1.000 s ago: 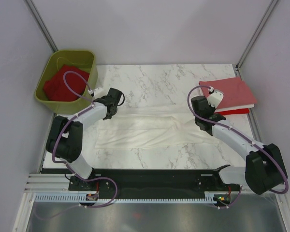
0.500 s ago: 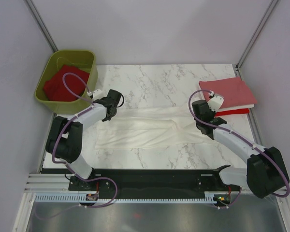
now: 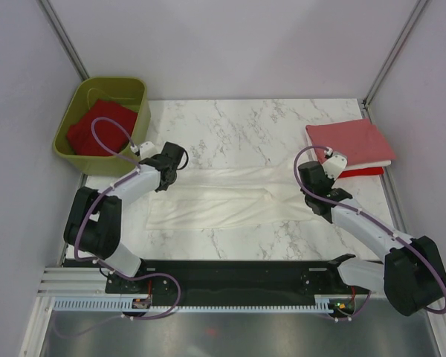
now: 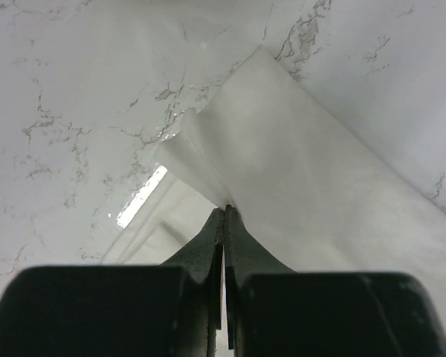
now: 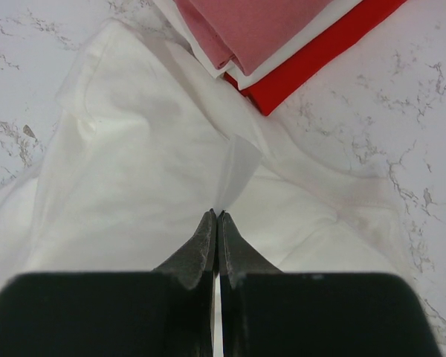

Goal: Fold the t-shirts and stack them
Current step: Fold the tshirt

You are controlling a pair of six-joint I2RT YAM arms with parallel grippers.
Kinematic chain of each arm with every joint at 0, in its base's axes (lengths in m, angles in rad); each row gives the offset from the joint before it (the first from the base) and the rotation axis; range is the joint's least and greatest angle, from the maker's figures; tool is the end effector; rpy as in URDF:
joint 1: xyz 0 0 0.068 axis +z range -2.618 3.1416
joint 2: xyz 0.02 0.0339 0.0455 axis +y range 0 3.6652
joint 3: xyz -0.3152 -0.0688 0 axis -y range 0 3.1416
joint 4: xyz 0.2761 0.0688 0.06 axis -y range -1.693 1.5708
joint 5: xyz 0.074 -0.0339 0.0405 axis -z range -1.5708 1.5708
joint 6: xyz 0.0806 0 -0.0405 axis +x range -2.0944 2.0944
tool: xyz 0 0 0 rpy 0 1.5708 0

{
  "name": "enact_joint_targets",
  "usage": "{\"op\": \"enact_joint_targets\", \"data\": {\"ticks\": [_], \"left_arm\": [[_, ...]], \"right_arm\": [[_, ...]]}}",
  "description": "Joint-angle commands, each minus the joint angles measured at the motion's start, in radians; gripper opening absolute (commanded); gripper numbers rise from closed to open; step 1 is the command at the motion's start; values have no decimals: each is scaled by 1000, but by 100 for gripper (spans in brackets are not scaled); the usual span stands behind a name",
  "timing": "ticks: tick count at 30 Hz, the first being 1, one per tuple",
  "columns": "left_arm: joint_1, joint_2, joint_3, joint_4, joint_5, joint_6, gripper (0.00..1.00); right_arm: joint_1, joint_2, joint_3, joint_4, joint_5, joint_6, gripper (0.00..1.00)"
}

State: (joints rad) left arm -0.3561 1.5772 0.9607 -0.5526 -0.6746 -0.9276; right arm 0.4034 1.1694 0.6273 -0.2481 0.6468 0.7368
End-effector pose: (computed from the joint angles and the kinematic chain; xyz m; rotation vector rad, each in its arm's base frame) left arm 0.3320 -0.0698 0.1920 -0.8413 2.2554 0.3818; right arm 0.2597 0.0580 0.2143 0.6510 2.0769 -0.1296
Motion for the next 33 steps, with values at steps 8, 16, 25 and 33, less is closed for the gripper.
{"op": "enact_joint_targets", "data": {"ticks": [8, 16, 25, 33], "left_arm": [[-76, -100, -46, -10, -63, -46, 15], [-76, -195, -109, -15, -72, -89, 22], [-61, -105, -37, -17, -83, -77, 54], [-9, -60, -19, -6, -28, -62, 55]], "right_arm": [[3, -40, -32, 10, 14, 21, 5], [2, -85, -58, 10, -7, 19, 36], [3, -162, -104, 47, -42, 4, 61], [3, 10, -77, 178, -274, -76, 54]]}}
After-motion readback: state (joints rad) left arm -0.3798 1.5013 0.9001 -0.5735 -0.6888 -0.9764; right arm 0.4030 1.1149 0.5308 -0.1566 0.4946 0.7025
